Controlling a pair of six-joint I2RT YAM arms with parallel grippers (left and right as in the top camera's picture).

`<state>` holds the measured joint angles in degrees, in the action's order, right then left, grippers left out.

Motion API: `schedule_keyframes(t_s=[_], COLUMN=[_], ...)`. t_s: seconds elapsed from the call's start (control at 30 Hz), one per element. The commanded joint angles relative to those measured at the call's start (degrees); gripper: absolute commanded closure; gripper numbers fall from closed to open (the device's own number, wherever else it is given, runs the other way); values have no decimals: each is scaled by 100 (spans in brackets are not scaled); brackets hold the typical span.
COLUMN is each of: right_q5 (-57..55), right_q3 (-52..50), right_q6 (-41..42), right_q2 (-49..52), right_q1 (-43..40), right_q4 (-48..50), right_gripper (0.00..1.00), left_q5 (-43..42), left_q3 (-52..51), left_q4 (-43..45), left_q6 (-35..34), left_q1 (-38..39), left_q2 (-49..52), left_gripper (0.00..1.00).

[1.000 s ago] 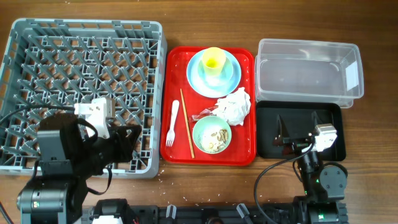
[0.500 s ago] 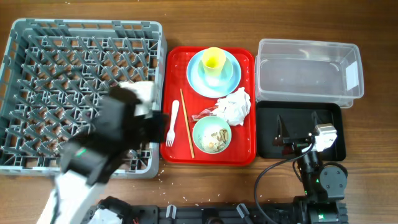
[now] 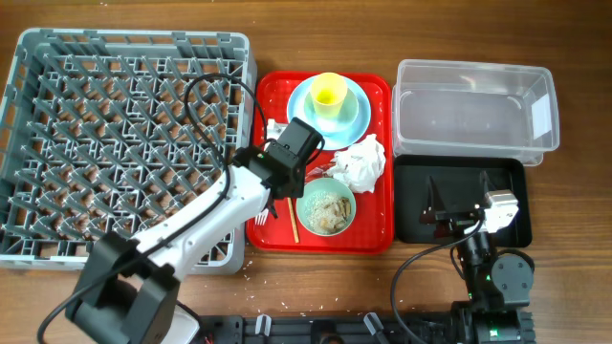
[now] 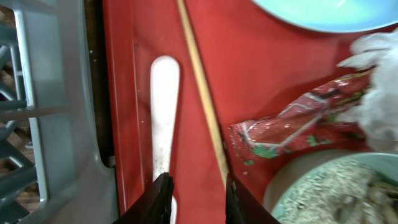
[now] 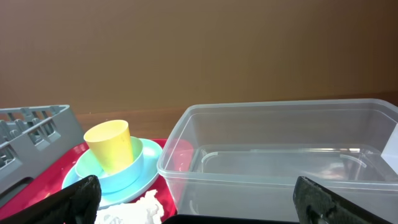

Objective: Sort waste into correct bins and load items into the dishwasher rack
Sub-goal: 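Grasp the white plastic fork with the left gripper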

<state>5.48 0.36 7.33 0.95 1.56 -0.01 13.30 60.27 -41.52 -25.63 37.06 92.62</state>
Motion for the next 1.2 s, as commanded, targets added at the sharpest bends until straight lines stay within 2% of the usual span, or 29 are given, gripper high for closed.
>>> schedule_keyframes(t_s=[0.0, 0.43, 0.47, 0.6, 0.8, 0.93, 1.1, 1.17], right_q5=[-61, -61, -61, -61, -61, -61, -61, -61], right_q3=[-7, -7, -7, -7, -7, -7, -7, -7], right_q6=[52, 55, 50, 52, 52, 52, 52, 55], right_q2=[-4, -4, -4, -4, -4, -4, -4, -4], right_q1=[-15, -15, -15, -15, -15, -15, -15, -15], right_q4=[28, 28, 28, 28, 28, 28, 28, 28], right_gripper=[0, 0, 0, 0, 0, 0, 0, 0], left_q5=[463, 472, 472, 186, -20, -42, 186, 570], left_q3=[33, 33, 33, 33, 50, 125, 125, 125], left_q4=[2, 109, 111, 151, 225, 210, 138, 127], left_q6=[-15, -20, -20, -37, -59, -57, 11, 437], left_q1=[-24, -197, -197, -197, -192, -192, -199, -286], left_q2=[389, 1287, 1318, 1320, 1259, 651, -774, -1316], left_gripper=[71, 70, 71, 88, 96, 96, 96, 96])
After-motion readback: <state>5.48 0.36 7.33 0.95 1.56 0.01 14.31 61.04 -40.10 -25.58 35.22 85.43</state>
